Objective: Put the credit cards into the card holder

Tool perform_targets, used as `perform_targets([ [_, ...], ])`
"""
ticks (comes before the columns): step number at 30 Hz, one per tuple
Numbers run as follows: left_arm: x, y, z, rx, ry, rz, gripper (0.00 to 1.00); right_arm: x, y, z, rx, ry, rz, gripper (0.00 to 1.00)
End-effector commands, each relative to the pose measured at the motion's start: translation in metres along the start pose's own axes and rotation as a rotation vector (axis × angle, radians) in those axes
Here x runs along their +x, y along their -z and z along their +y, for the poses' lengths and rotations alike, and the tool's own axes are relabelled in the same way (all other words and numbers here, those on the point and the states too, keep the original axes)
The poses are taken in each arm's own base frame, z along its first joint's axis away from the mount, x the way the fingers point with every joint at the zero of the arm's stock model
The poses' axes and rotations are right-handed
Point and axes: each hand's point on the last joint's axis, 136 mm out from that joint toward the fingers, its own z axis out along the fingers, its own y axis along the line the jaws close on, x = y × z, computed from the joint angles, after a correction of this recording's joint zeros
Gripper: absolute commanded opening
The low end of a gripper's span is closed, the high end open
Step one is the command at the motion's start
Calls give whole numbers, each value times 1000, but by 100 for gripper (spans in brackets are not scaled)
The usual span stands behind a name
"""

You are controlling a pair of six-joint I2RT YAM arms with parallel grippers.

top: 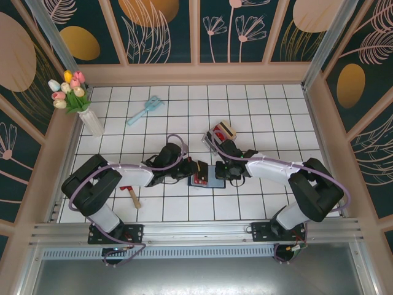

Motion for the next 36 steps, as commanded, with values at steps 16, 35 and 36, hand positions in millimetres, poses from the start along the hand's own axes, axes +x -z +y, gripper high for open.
perform_targets([
  [16,23,-21,21,-97,-36,74,2,3,-9,-18,61,-47,0,16],
  [35,39,-9,22,-165,-83,138,0,4,-11,-24,68,-67,-1,17],
  [36,40,-9,22,-165,-83,141,0,4,-12,-24,69,-68,0,17],
])
